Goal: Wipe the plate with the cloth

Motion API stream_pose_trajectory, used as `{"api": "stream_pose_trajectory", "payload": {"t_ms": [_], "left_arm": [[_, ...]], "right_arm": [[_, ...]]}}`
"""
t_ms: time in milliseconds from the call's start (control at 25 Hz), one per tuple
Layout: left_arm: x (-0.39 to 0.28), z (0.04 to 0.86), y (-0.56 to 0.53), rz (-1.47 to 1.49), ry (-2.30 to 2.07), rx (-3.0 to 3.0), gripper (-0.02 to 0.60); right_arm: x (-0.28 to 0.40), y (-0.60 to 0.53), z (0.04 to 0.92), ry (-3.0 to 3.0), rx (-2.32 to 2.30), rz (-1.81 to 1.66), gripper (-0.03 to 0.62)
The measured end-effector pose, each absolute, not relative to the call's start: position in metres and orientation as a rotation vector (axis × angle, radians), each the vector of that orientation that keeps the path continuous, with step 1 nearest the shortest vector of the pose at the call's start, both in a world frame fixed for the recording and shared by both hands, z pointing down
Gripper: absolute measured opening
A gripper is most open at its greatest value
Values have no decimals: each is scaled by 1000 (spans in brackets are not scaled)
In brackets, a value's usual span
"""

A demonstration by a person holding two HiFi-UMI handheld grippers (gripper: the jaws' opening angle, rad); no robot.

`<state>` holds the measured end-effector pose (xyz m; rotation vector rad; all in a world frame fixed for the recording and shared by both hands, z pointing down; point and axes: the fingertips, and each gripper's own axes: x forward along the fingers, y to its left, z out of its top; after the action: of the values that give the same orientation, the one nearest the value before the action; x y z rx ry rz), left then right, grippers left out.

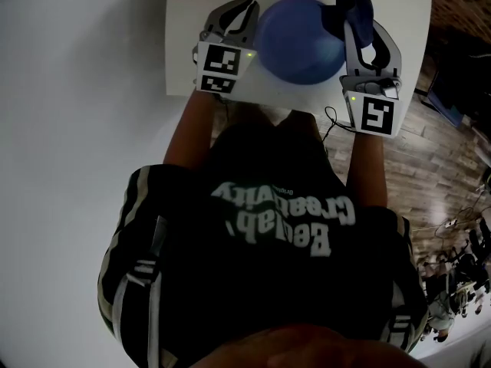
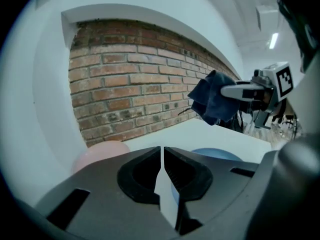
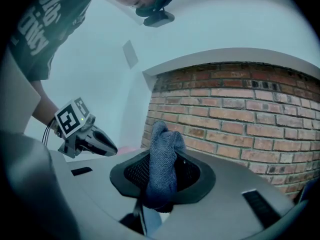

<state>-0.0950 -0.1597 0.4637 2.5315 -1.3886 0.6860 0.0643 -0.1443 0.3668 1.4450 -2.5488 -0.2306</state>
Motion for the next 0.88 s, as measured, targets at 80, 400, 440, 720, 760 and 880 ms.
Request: {"api": "stream_pose_trajectory", "payload": {"t_ms": [80,400,440,720,760,880], "left_arm": [[-99,480,-151,714,-1347,2488,48],[-110,530,-112,843,-1215,2347,73],[-112,533,-109,858,-1203,2331,69],[-101,562,-99,925,-1082,2210,72],[-99,566,-97,932,-1064,2193,74],[-101,581,-86,945,-1019,2141,77]], "right_arm": [[61,-139,373,-2548,1417,-227,86],[32,-122,387,-2560,1315,-190,86],[27,-121,387,-2567,1303,-189,84],[21,-120,399,-2578,1229,-134,86],[21,-120,402,-2573,1214,-124,84],[13,-114,413,-2564,1164,-119,85]]}}
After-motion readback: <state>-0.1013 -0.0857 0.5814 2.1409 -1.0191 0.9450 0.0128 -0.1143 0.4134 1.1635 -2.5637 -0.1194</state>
